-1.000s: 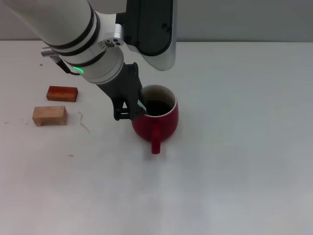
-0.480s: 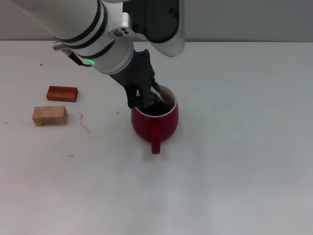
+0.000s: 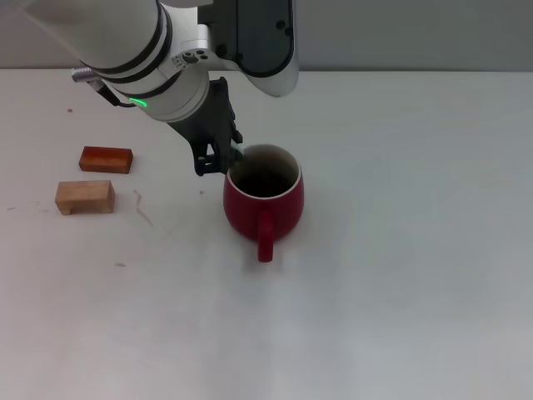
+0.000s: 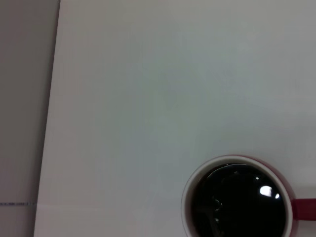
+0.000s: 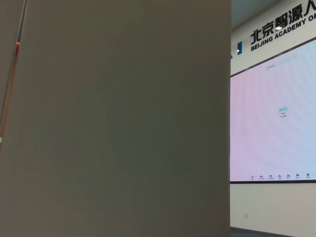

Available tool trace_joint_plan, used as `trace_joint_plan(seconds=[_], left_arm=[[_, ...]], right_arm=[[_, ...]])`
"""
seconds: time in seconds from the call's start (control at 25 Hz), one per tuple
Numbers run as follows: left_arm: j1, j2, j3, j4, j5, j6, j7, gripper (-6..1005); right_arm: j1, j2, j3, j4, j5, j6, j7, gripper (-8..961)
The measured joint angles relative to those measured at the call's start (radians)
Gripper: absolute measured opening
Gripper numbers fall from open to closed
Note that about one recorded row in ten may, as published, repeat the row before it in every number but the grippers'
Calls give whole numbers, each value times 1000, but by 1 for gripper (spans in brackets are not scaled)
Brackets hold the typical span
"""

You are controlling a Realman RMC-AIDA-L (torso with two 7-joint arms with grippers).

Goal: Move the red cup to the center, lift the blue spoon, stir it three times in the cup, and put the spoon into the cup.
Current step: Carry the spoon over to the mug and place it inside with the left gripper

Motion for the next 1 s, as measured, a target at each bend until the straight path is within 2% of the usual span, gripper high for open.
trace_joint_plan(seconds=[0.24,0.68,1.0], left_arm=[[23,1,30,69,5,52,-4,165],[24,0,57,91,-5,81,-4,165],[26,-1,65,101,-76,59,-1,165]], right_arm=[[1,0,0,0,0,-1,0,636],[0,0,-2,0,0,-1,0,635],[0,0,-2,0,0,-1,0,635]])
